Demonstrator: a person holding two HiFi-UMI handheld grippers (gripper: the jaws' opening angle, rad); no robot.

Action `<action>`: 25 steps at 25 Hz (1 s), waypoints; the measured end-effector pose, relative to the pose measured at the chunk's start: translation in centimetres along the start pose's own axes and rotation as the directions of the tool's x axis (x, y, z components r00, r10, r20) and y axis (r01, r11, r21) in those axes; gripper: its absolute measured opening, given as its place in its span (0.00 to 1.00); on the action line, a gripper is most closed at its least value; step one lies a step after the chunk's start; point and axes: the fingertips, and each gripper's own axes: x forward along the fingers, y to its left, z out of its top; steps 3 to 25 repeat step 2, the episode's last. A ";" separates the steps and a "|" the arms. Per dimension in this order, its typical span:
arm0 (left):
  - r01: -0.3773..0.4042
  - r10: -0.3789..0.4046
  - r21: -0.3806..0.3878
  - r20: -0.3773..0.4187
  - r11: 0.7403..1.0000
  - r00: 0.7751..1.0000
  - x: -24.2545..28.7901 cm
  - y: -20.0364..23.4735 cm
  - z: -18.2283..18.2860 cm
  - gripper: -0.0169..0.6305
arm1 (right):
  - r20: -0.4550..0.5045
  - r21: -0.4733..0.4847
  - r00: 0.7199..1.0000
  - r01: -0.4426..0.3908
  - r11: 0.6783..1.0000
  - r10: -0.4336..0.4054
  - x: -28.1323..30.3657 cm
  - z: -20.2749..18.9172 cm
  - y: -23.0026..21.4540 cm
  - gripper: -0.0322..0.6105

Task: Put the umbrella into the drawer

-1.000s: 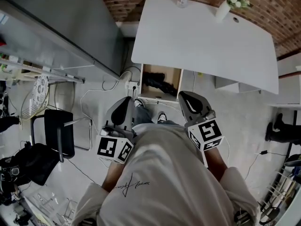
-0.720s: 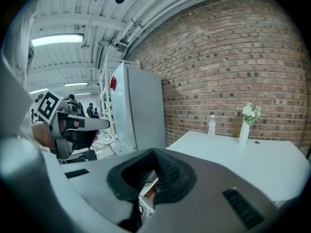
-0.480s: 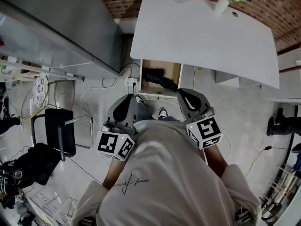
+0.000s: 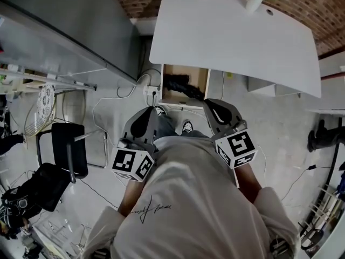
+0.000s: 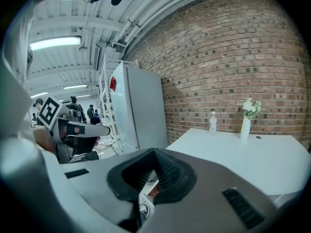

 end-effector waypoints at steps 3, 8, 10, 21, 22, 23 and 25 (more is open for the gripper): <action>0.006 -0.006 -0.010 -0.005 1.000 1.000 -0.1 0.0 -0.3 0.05 | -0.005 -0.001 1.000 0.002 1.000 -0.002 0.0 -0.2 0.1 0.08; 0.006 -0.006 -0.010 -0.005 1.000 1.000 -0.1 0.0 -0.3 0.05 | -0.005 -0.001 1.000 0.002 1.000 -0.002 0.0 -0.2 0.1 0.08; 0.006 -0.006 -0.010 -0.005 1.000 1.000 -0.1 0.0 -0.3 0.05 | -0.005 -0.001 1.000 0.002 1.000 -0.002 0.0 -0.2 0.1 0.08; 0.006 -0.006 -0.010 -0.005 1.000 1.000 -0.1 0.0 -0.3 0.05 | -0.005 -0.001 1.000 0.002 1.000 -0.002 0.0 -0.2 0.1 0.08; 0.006 -0.006 -0.010 -0.005 1.000 1.000 -0.1 0.0 -0.3 0.05 | -0.005 -0.001 1.000 0.002 1.000 -0.002 0.0 -0.2 0.1 0.08; 0.006 -0.006 -0.010 -0.005 1.000 1.000 -0.1 0.0 -0.3 0.05 | -0.005 -0.001 1.000 0.002 1.000 -0.002 0.0 -0.2 0.1 0.08; 0.006 -0.006 -0.010 -0.005 1.000 1.000 -0.1 0.0 -0.3 0.05 | -0.005 -0.001 1.000 0.002 1.000 -0.002 0.0 -0.2 0.1 0.08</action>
